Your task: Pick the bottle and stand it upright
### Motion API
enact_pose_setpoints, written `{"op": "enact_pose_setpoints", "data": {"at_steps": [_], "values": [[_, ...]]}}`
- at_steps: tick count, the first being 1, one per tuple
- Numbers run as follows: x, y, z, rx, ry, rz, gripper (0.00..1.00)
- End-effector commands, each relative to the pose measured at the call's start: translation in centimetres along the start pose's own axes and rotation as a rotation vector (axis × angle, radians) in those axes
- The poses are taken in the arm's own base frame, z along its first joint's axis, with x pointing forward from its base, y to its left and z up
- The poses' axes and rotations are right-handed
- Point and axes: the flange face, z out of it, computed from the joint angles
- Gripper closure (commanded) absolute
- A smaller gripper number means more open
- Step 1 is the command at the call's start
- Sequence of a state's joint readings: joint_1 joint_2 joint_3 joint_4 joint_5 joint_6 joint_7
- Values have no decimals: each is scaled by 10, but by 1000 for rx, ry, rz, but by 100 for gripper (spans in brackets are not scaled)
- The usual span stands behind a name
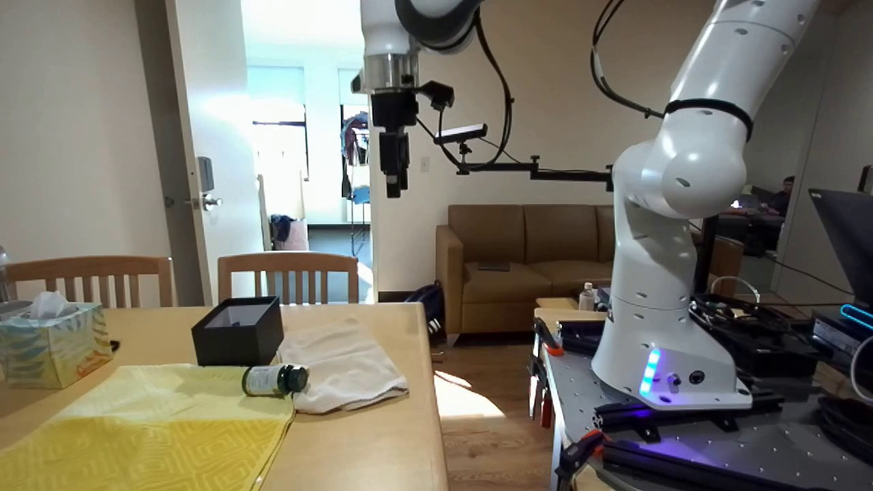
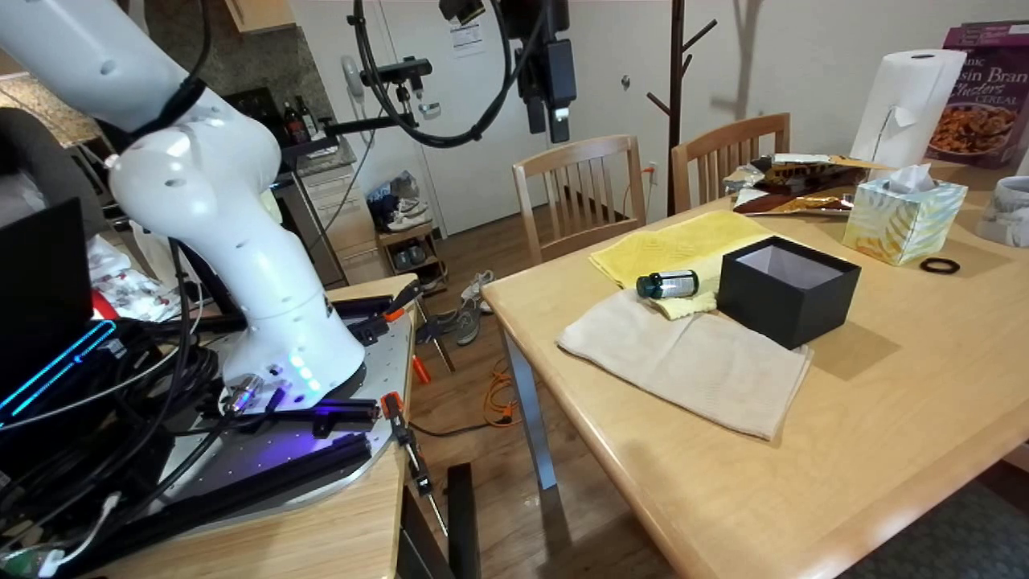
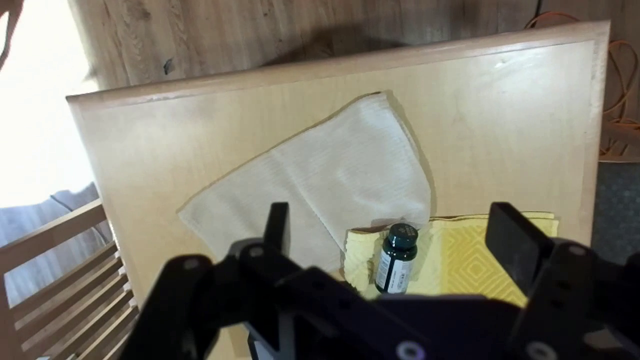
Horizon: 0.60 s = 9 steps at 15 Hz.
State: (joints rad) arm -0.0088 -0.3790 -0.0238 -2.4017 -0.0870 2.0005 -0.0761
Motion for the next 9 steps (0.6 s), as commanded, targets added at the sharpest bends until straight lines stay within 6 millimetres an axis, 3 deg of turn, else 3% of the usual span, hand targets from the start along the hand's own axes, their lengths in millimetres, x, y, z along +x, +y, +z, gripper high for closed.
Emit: {"op": "enact_pose_setpoints", "data": {"at_steps": [1,9], "values": [[31,-6,15,-49,20,-55,0],[81,-22,80,25,25,-92,0]]}}
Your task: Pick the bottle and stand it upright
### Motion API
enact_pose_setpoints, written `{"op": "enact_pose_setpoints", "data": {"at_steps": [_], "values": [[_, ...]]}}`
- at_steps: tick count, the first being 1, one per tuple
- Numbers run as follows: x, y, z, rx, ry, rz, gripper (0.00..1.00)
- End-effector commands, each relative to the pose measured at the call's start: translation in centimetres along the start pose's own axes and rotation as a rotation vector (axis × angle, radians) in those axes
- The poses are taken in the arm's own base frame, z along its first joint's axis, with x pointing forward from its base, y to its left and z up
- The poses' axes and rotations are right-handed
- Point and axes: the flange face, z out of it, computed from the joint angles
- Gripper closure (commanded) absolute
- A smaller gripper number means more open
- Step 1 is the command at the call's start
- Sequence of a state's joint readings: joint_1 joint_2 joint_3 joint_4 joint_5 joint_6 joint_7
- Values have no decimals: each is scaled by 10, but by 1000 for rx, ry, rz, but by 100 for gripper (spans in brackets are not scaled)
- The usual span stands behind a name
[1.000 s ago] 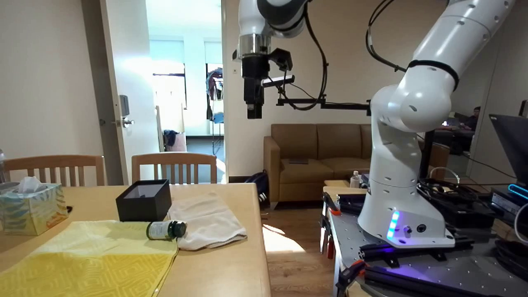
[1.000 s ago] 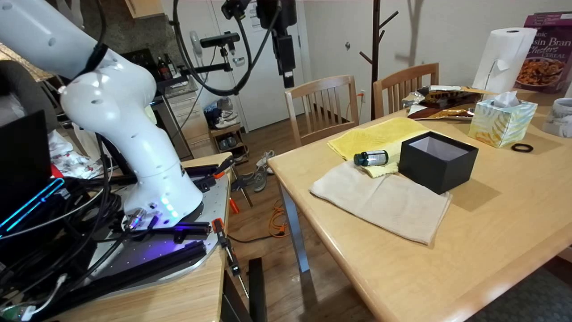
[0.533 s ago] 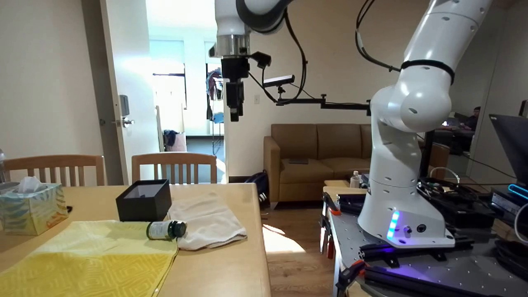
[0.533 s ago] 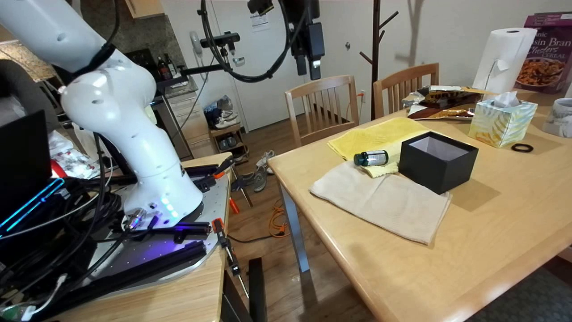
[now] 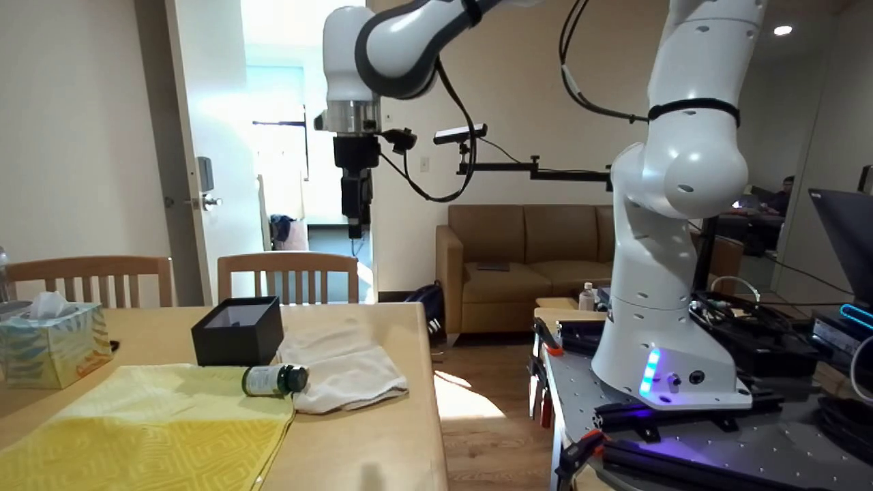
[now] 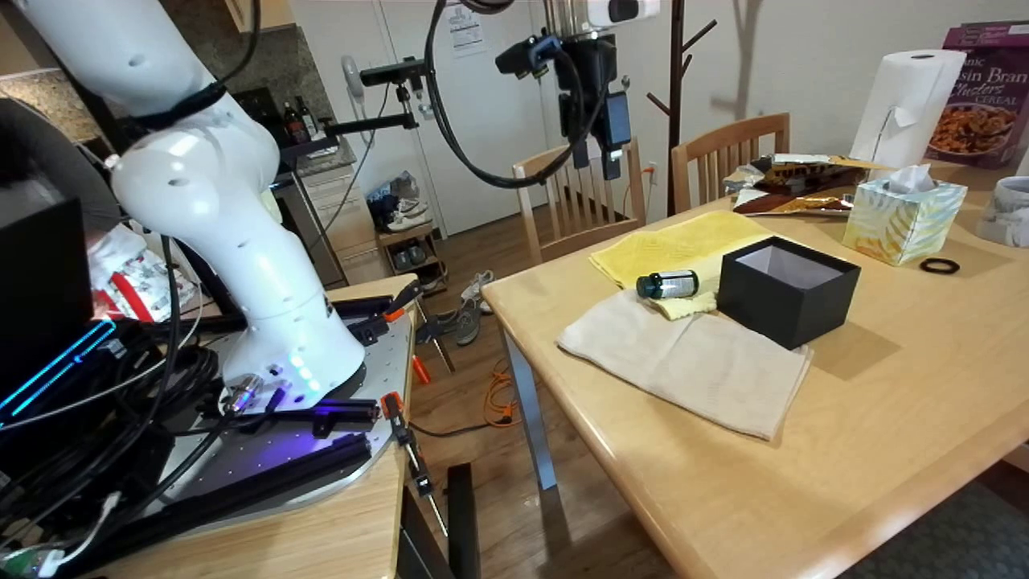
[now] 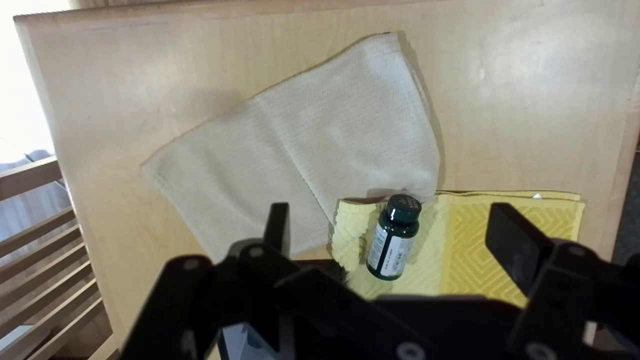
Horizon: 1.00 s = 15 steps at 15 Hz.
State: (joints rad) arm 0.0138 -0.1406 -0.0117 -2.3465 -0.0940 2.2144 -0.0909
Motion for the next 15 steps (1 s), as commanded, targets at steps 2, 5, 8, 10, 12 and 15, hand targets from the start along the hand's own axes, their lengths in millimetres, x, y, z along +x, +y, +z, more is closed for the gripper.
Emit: {"op": "enact_pose_setpoints", "data": {"at_steps": [2,5,8,10,12,15], "values": [[34,-18,49,50,3,-11,0],[62,-48,79,134,48,36,0],[88,-81,118,180,43,59,0],[75,-78,109,165,30,40,0],[85,-89,129,178,6,48,0],[91,-88,134,180,5,52,0]]}}
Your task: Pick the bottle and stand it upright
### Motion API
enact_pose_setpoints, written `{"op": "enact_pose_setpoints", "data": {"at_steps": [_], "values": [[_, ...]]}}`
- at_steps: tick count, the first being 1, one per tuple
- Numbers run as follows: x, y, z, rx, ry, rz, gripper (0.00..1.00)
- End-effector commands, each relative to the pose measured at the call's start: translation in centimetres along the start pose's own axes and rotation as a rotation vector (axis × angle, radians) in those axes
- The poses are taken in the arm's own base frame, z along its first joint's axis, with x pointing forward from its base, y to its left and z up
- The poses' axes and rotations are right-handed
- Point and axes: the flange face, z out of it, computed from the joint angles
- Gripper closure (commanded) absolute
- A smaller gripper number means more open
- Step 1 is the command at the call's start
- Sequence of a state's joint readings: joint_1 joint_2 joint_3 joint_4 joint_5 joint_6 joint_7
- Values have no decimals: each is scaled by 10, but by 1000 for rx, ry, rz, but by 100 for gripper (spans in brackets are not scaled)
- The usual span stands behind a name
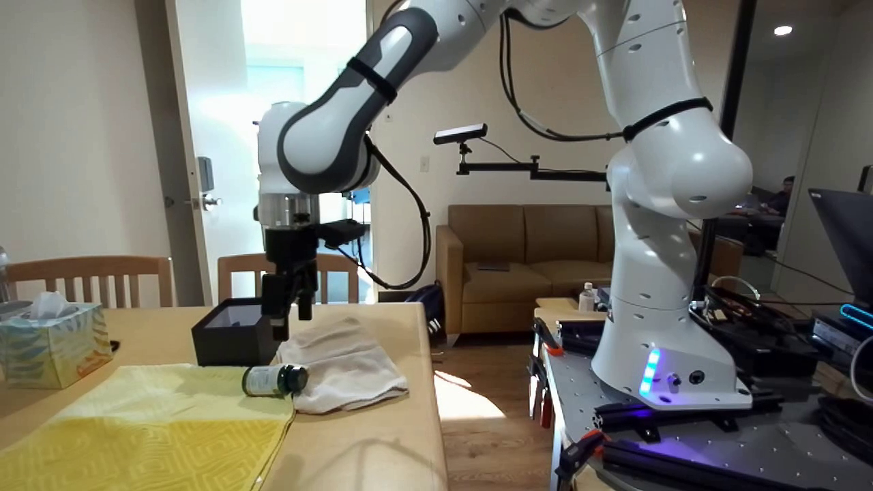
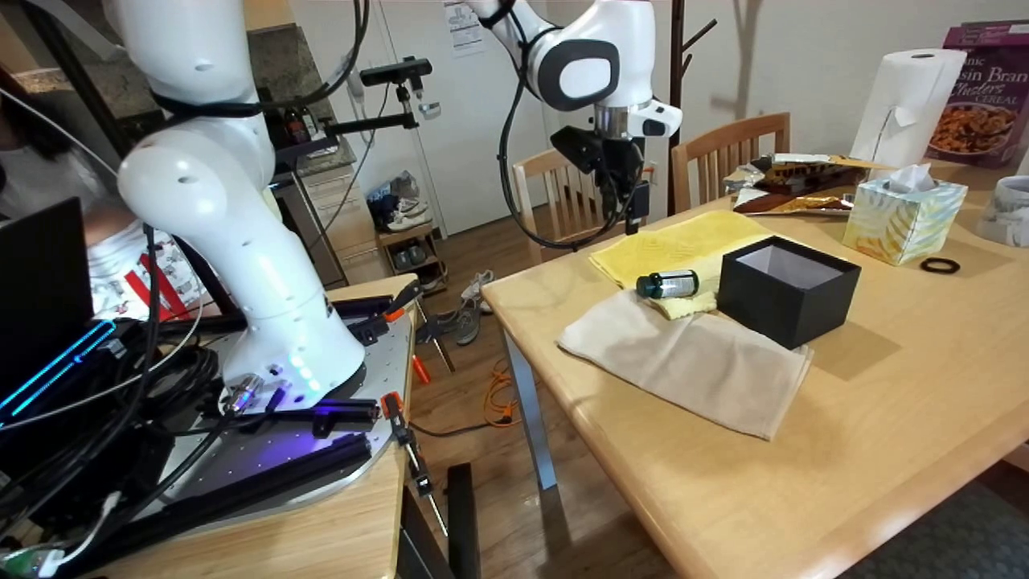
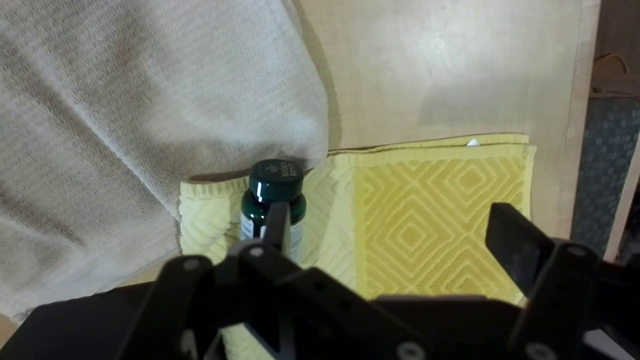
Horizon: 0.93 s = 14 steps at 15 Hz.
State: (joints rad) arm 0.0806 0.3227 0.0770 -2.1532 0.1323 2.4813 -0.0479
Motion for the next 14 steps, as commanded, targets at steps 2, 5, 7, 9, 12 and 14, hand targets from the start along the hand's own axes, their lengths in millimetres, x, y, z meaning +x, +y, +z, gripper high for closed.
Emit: {"op": "enact_pose_setpoints", "data": {"at_steps": [2,5,7,9,12,14], "values": [[8,-5,1,-84,-14,26,0],[33,-1,16,-160,-35,8,0],[50,-3,32,-135,-35,-16,0],[66,1,48,-116,-25,-15,0],[77,8,71,-111,-63,16,0],[75,14,78,-109,-93,47,0]]}}
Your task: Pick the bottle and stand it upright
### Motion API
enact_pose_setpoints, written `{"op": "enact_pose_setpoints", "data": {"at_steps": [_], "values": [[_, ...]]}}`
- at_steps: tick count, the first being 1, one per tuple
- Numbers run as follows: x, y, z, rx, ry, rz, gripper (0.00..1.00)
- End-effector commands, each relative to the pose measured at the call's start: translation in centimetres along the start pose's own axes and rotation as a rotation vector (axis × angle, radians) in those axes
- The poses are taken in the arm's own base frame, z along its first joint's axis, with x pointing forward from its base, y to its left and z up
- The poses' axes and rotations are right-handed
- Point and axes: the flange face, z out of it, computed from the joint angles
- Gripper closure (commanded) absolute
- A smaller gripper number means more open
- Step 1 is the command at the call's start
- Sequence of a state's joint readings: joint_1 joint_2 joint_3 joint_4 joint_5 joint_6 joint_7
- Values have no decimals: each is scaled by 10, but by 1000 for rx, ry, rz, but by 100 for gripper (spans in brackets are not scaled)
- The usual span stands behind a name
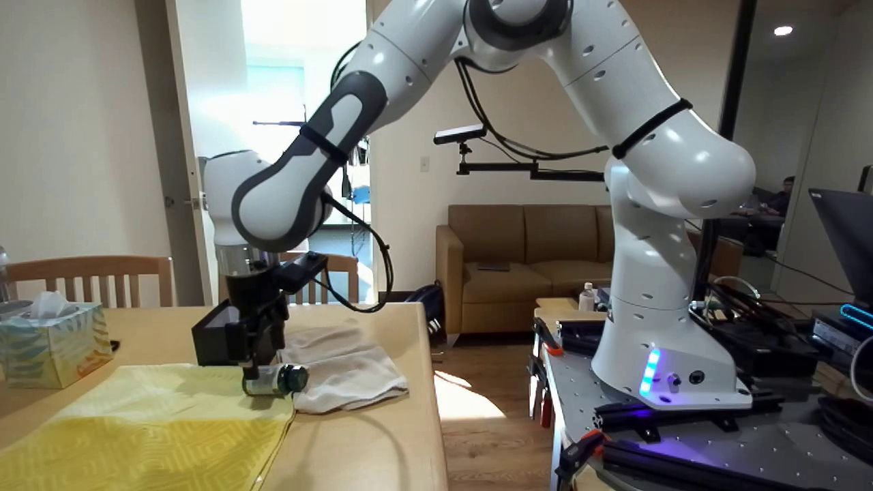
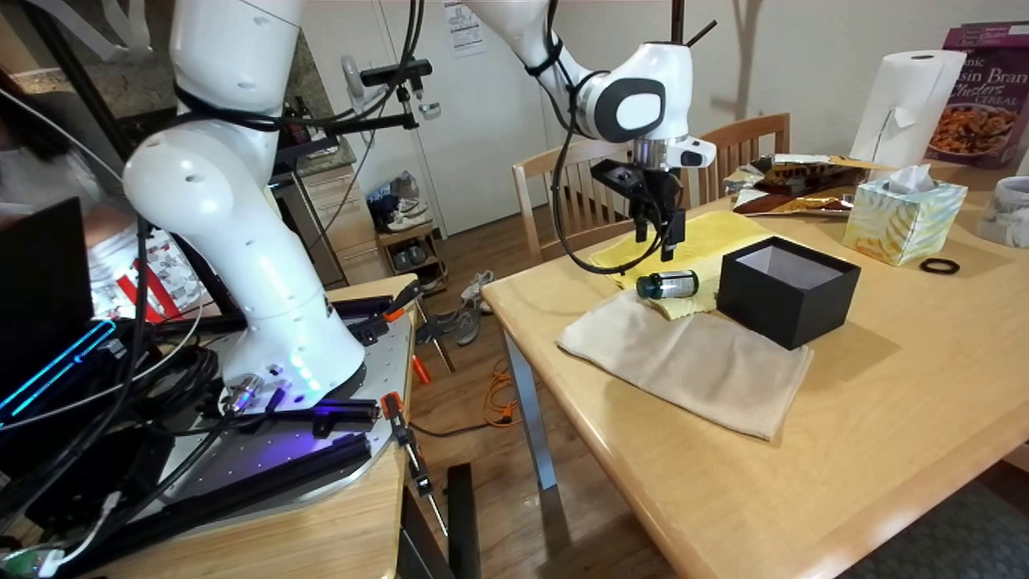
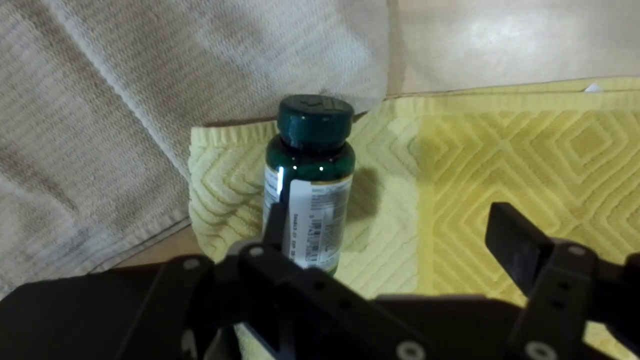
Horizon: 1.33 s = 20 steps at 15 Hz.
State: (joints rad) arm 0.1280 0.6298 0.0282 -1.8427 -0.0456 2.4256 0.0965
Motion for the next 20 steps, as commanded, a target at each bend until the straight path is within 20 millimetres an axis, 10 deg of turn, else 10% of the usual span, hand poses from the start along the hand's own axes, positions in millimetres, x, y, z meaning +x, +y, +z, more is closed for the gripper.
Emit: {"op": "enact_pose_setpoints", "data": {"at_steps": [1,20], "values": [[4,12,10,14,-66,53,0],[-13,24,20,15,-221,259,0]]}}
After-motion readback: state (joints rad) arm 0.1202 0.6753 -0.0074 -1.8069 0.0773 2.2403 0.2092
